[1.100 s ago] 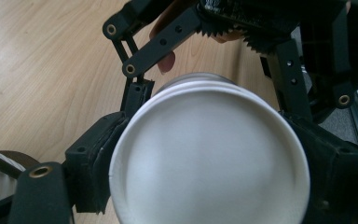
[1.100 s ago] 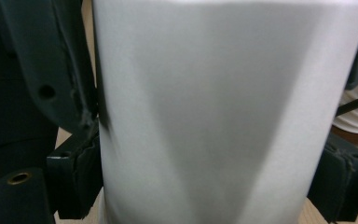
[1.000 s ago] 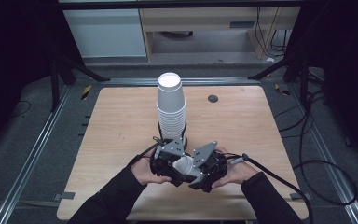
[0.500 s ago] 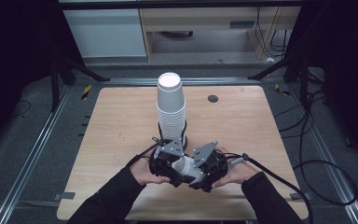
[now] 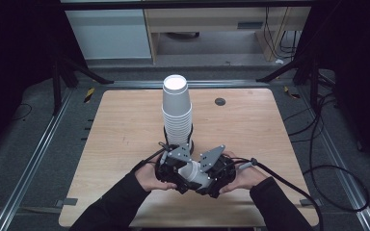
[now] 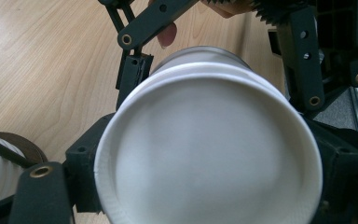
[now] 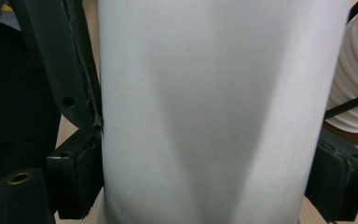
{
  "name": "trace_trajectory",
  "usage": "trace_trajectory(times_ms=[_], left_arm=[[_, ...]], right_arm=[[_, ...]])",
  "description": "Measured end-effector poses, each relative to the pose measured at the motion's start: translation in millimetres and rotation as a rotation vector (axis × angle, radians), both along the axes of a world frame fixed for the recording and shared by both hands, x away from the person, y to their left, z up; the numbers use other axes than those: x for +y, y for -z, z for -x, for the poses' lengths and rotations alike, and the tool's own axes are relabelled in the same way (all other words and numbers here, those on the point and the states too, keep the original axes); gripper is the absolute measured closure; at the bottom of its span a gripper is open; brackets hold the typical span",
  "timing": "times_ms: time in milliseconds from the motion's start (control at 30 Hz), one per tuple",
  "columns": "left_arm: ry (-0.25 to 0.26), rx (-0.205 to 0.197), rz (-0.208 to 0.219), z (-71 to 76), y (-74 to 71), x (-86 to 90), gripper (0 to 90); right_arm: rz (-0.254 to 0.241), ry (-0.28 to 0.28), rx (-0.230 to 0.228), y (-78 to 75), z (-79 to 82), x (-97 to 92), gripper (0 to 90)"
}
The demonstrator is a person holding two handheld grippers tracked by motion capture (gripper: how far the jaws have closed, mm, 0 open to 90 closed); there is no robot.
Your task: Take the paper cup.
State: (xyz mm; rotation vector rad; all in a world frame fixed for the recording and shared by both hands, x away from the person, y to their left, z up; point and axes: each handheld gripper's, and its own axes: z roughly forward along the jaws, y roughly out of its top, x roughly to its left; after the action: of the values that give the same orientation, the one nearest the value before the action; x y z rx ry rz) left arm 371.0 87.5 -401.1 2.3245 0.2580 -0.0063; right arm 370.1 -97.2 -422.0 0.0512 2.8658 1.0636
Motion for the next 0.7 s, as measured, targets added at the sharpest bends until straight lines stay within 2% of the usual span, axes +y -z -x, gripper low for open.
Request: trace_trajectory(times_ms=[167, 467, 700], left_arm=[[-0.003, -0.009, -0.006, 0.5, -1.8, -0.2, 18.5], [-0.013, -0.015, 0.013, -1.0, -6.1, 2.1, 18.8], [-0.015, -0.016, 0.024, -1.2, -8.0, 3.4, 18.8]], right_arm=[[-0.004, 0.007, -0.001, -0.2, -0.3, 0.1, 13.0], [-0.029, 0.026, -0.013, -2.2, -2.0, -0.7, 11.3], [-0.019, 0.047, -0.008, -3.1, -2.2, -1.4, 9.1]])
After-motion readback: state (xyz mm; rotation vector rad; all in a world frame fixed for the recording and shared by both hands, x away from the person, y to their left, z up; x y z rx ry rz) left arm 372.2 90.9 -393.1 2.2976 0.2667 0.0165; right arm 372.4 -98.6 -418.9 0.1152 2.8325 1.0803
